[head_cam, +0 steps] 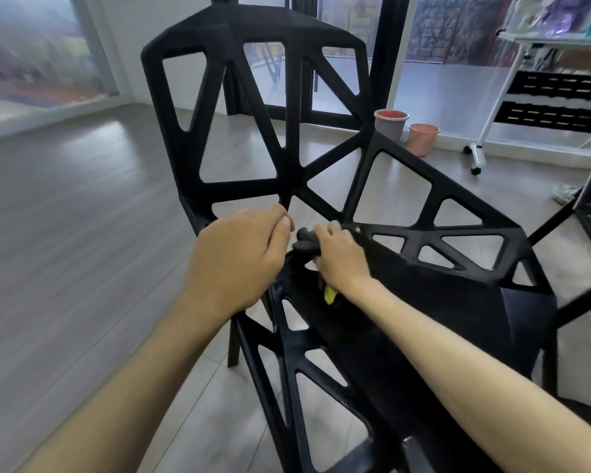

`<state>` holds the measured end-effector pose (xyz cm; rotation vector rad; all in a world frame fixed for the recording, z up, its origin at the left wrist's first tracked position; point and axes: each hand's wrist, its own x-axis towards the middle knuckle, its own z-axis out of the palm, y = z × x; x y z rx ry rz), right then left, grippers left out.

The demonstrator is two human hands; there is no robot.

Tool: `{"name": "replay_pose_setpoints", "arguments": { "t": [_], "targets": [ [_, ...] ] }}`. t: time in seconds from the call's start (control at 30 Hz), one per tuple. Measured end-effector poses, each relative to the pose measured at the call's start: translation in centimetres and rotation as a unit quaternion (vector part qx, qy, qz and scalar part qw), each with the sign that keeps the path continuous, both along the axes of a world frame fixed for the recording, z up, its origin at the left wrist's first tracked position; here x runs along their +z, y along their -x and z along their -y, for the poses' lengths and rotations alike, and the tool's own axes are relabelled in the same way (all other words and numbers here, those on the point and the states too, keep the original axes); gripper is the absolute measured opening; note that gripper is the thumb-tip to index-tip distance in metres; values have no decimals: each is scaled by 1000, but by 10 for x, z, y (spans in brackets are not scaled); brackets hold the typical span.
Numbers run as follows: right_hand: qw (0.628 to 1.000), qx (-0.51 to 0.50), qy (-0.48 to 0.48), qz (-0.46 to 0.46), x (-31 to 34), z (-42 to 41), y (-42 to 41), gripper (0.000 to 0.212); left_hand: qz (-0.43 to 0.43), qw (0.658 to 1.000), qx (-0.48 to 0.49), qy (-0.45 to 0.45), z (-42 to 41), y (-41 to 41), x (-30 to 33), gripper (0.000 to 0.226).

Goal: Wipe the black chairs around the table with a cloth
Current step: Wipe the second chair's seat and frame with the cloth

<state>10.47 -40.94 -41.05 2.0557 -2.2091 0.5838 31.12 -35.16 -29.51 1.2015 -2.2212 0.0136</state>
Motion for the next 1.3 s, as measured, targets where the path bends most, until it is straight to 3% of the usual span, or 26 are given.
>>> {"name": "replay_pose_setpoints", "arguments": {
  "t": [0.1,0.2,0.27,0.4,0.47,0.6,0.73,0.8,0.93,1.07,1.3],
  "targets": [
    [993,117,-5,-27,0,-23,-34,42,6,1000,-1,2,1,0,-1,44],
    [990,140,0,-38,0,-19,-29,50,12,1000,0,-3,-1,1,-1,41],
    [994,93,9,-52,-3,-5,-3,47,21,1000,-1,-4,-3,1,-1,41],
    [995,-94,4,-39,4,24,61,37,25,1000,-7,-1,-6,-2,-3,41],
    [993,-114,-8,-40,9,33,64,36,15,1000,-7,3,-4,-1,-3,42],
    [999,-36,-13,3,5,10,10,38,-6,1000,-5,-3,1,0,-1,43],
    [992,126,-16,-13,4,-29,-41,41,2,1000,-8,10,0,-2,-4,44],
    [988,150,-19,-14,6,-33,-45,44,3,1000,-4,10,-1,-4,-5,44],
    [993,54,-2,-102,2,-17,-8,45,27,999,28,24,3,-1,-3,38],
    [994,-73,-36,-79,15,-9,63,49,30,999,22,30,0,-3,-2,23],
    [981,-135,-112,-83,24,-81,145,38,-20,1000,15,8,16,-5,0,15]
  ]
}}
